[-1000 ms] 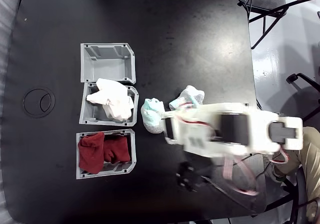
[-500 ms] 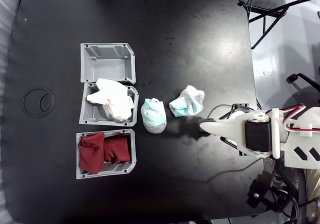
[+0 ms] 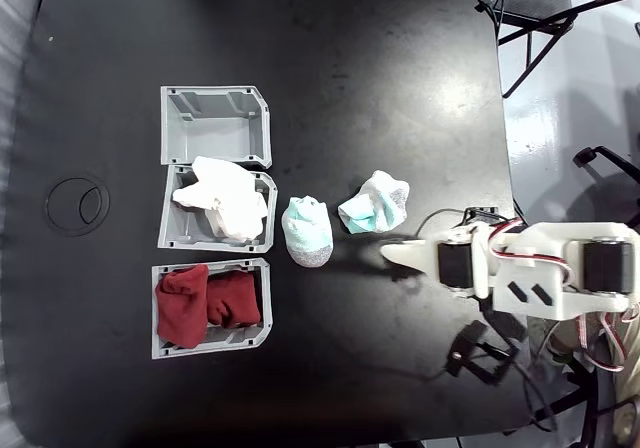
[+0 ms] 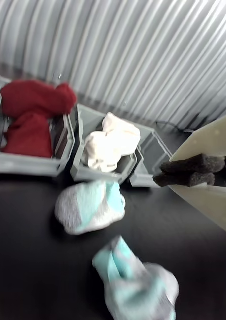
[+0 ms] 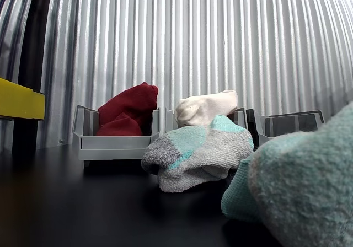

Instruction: Put the sock in the container

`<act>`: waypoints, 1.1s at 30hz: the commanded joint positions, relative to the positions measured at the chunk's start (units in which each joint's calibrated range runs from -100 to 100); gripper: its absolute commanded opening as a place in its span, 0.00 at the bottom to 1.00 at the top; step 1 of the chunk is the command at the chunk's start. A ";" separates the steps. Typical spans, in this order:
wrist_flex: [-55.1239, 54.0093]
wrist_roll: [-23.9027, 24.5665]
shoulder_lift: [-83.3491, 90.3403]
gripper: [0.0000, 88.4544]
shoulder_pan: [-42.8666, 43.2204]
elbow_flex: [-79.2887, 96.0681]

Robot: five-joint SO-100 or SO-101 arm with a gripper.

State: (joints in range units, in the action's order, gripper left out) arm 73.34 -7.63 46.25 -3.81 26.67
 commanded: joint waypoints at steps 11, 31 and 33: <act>-33.37 -0.24 7.99 0.01 0.31 28.43; -50.96 -0.01 8.41 0.02 0.23 49.26; -50.96 -0.01 8.41 0.02 -0.01 50.52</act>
State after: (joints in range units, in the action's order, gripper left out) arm 23.55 -7.63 53.54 -3.81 76.31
